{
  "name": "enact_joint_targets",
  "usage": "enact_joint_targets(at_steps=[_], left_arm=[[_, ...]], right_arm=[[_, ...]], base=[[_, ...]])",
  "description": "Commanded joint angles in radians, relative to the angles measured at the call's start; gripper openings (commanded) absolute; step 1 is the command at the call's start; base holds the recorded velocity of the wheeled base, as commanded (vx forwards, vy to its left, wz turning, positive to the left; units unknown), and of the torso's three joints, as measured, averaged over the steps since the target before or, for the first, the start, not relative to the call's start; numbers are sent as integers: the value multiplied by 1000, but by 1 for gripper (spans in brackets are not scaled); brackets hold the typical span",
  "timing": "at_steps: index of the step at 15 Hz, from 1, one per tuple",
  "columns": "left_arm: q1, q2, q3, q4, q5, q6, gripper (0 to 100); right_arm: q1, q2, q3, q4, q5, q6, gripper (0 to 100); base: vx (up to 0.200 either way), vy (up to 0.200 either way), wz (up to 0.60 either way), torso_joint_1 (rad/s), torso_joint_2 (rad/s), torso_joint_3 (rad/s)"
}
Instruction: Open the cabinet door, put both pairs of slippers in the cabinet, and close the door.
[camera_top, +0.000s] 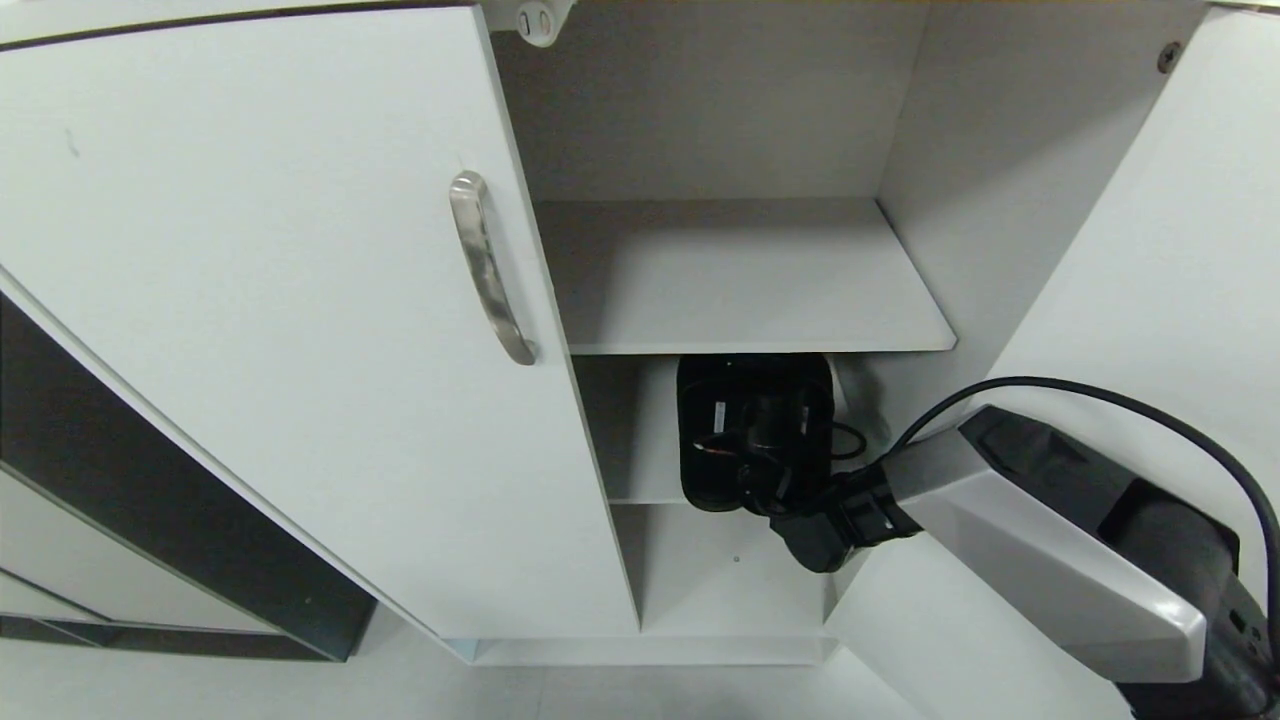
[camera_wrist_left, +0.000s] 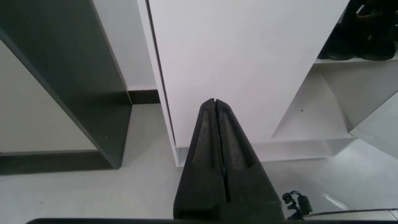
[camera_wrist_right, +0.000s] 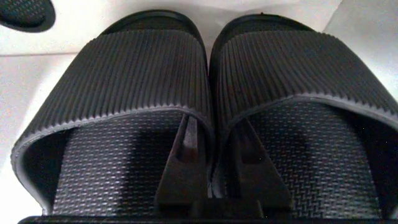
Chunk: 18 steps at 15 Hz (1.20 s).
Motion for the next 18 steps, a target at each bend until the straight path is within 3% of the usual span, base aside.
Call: enact_joint_targets(at_steps=[1, 5, 6, 10, 18], left_arm=[[0, 1, 0, 0, 1, 0, 0], [0, 1, 0, -2, 1, -1, 0], [0, 1, 0, 0, 1, -1, 0], [0, 1, 0, 0, 2, -1, 0], [0, 1, 0, 0, 4, -6, 0]], right_arm=[[-3, 19, -19, 0, 1, 0, 0], [-6, 42, -25, 0, 1, 2, 0], [-6, 42, -25, 0, 1, 2, 100], [5, 25, 6, -6, -2, 0, 100], [107, -234, 417, -119, -12, -1, 100]], base=[[0, 0, 0, 0, 0, 0], [0, 0, 0, 0, 0, 0], [0, 0, 0, 0, 0, 0], [0, 0, 0, 0, 0, 0], [0, 0, 0, 0, 0, 0]])
